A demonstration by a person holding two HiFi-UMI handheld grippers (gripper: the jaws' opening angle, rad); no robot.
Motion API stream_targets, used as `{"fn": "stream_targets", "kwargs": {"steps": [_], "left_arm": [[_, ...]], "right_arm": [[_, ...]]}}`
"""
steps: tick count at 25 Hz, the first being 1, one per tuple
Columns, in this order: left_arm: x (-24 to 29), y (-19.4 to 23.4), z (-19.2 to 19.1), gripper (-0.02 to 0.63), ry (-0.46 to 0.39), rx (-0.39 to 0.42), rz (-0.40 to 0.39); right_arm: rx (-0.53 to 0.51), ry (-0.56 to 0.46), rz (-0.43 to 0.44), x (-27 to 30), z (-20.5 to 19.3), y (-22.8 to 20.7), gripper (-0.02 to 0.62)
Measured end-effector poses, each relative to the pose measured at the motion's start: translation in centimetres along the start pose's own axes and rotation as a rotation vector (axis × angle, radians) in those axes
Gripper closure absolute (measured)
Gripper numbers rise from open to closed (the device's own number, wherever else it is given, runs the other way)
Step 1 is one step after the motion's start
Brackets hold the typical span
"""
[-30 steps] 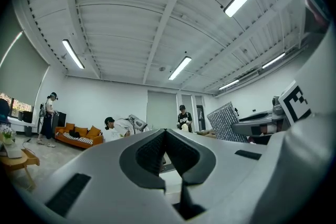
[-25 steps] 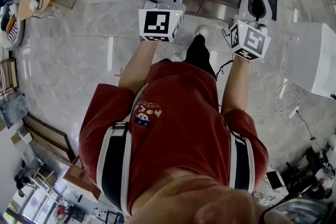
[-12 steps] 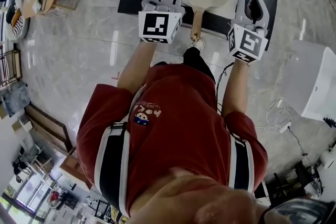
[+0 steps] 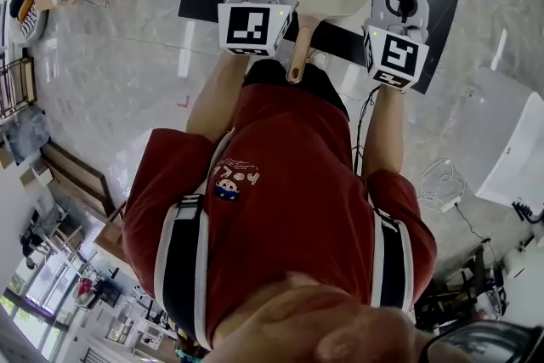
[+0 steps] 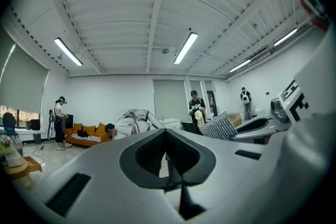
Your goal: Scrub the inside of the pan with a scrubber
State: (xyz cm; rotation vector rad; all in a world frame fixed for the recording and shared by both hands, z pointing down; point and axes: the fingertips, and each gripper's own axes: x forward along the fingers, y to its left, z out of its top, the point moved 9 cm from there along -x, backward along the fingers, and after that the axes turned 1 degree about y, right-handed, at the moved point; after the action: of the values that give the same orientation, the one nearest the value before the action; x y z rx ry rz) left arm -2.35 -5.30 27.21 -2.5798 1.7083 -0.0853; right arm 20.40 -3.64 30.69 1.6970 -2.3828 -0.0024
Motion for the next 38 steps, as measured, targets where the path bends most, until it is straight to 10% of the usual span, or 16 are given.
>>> {"fn": "stream_targets", "kwargs": {"steps": [20, 31, 38], "left_arm": [[0.3, 6.2, -8.4, 0.6, 0.098, -0.079, -0.019], [0.0, 8.1, -11.0, 0.6, 0.166, -0.115, -0.01], [-0.3, 8.2, -12.0, 0.6, 0.204, -0.129, -0.009]], "right_arm": [[-0.237, 0.433, 0.51, 7.0, -6.9, 8.4, 0.512], [-0.116, 0.715, 0.91, 10.5, -12.5, 12.0, 0.512], [-0.067, 0.792, 0.993, 10.3, -14.5, 13.8, 0.512]]}}
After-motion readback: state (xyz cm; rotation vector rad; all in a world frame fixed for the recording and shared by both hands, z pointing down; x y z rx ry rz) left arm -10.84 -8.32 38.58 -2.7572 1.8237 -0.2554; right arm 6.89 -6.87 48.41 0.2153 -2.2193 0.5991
